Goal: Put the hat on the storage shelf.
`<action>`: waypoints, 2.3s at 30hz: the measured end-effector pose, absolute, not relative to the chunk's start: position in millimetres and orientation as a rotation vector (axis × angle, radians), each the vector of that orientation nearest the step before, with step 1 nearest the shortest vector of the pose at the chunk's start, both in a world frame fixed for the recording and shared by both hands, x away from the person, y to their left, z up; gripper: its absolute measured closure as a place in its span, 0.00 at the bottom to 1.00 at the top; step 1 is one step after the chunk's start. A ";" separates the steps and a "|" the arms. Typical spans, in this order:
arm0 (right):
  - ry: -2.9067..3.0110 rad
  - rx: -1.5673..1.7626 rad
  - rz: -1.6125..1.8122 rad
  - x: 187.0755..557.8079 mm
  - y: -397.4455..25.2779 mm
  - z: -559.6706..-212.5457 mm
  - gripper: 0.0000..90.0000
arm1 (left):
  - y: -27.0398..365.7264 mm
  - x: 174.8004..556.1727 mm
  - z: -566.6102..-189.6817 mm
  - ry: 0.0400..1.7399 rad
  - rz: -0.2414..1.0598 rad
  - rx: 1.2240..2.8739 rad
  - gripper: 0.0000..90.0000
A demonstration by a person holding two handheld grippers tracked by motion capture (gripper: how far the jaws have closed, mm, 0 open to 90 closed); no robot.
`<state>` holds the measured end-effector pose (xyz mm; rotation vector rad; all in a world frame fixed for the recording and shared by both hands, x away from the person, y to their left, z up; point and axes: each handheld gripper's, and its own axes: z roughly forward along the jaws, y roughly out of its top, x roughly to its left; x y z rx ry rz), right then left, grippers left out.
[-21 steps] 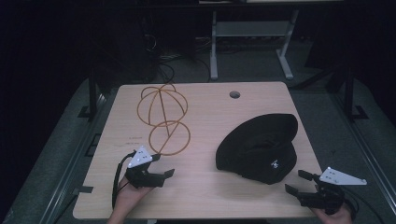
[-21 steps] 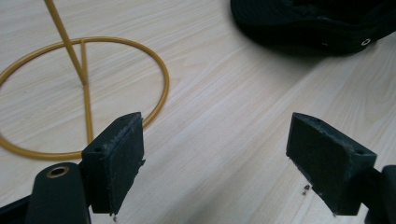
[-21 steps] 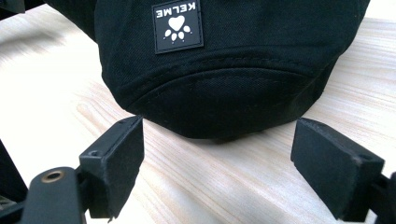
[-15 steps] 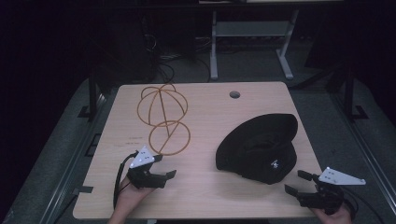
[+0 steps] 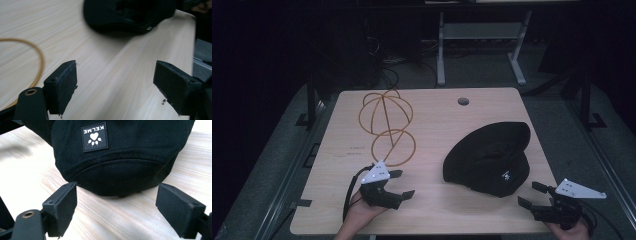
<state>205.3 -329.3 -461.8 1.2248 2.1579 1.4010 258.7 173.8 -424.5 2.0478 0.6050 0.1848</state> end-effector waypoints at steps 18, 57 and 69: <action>2.151 1.211 1.410 202.9 -331.7 -460.4 0.18 | 84.5 279.2 -408.1 0.377 0.082 2.140 0.36; 2.156 1.040 1.438 209.2 -293.7 -432.5 0.19 | 22.3 290.1 -370.4 0.213 0.051 2.181 0.95; 2.166 1.041 1.330 228.7 -278.9 -444.4 0.59 | 6.3 285.9 -362.6 0.163 0.037 2.175 0.95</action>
